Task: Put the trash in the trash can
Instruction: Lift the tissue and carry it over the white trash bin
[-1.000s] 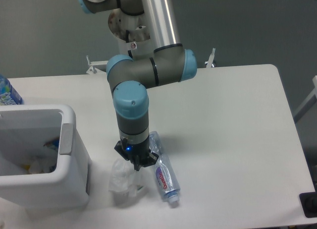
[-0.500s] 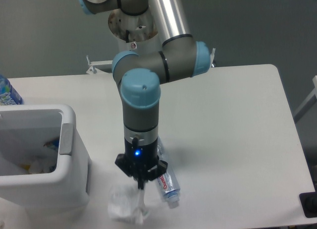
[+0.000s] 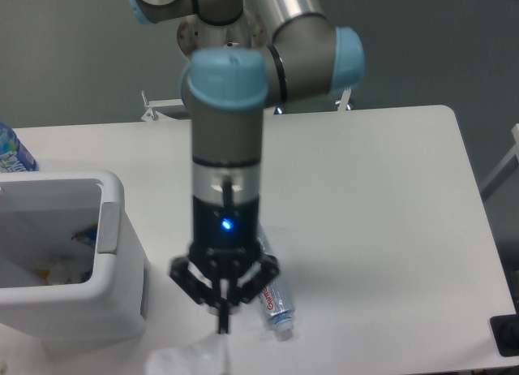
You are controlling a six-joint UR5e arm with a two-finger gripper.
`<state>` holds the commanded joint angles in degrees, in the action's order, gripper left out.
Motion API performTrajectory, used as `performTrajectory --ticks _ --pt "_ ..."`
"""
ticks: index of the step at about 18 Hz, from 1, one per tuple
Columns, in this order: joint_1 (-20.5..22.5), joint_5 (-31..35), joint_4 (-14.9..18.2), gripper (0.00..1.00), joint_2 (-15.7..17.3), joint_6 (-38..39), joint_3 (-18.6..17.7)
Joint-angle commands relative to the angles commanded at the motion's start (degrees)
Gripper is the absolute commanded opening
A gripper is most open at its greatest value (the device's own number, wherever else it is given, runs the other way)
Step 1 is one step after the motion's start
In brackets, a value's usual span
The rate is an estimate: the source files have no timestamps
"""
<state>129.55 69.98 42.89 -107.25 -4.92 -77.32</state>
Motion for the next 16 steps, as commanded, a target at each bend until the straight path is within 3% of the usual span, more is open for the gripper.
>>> performTrajectory --ticks 4,10,12,13,14,15,16 --pt "-1.22 -5.28 0.00 0.00 6.52 -0.17 -6.87" --pt "-9.04 -6.17 -0.09 0.00 6.27 -0.88 -8.99" --pt "-10.46 -9.06 -0.17 0.00 6.70 -4.98 -11.96" --pt "-10.37 -9.59 -0.17 0.16 6.79 -6.84 -12.85" --pt "-10.20 -9.68 -0.17 0.59 6.79 -9.55 -13.12" --pt "-9.94 -9.69 -0.17 0.73 6.79 -10.19 -13.03" --pt "-9.76 -9.60 -0.09 0.80 6.79 -9.93 -13.03"
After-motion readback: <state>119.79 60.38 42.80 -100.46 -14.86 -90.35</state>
